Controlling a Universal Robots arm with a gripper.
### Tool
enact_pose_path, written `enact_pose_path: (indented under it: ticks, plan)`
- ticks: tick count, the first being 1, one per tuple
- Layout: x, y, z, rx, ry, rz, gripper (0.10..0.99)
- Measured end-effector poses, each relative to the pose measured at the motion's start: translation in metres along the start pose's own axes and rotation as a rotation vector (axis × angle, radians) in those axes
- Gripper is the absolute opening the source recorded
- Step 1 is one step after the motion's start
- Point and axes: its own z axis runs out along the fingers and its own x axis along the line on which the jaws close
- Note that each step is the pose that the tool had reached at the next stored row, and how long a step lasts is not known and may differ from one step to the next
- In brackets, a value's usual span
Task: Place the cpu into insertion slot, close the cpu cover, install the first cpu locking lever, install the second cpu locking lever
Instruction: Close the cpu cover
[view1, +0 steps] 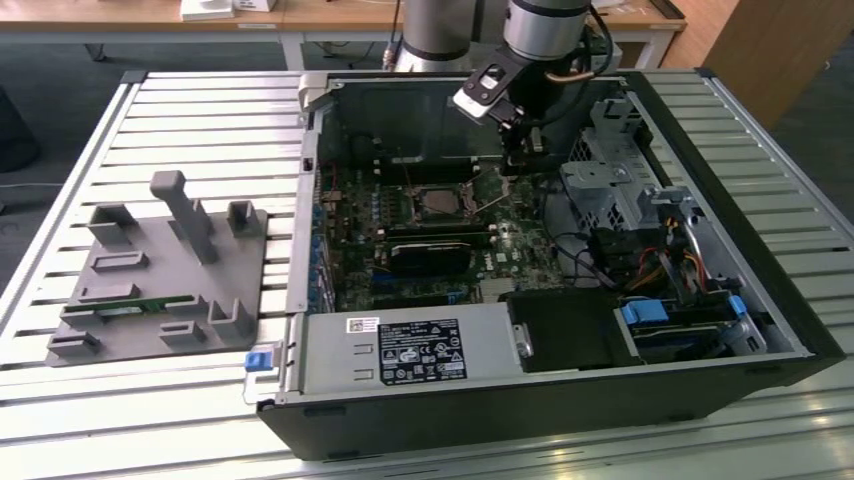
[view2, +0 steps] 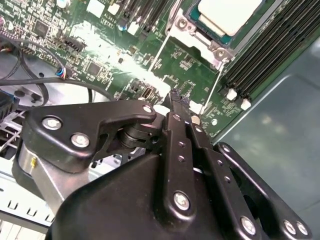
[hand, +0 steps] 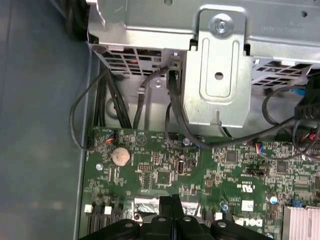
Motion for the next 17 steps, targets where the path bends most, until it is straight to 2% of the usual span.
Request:
enact_pose_path:
  ticks: [6, 17]
  plan:
    - [-0.0001, 0.0084, 0.0019, 0.0, -0.0013, 0.0, 0.106]
    - [0.0007, 0.0188, 0.007, 0.0, -0.0035, 0.0, 0.106]
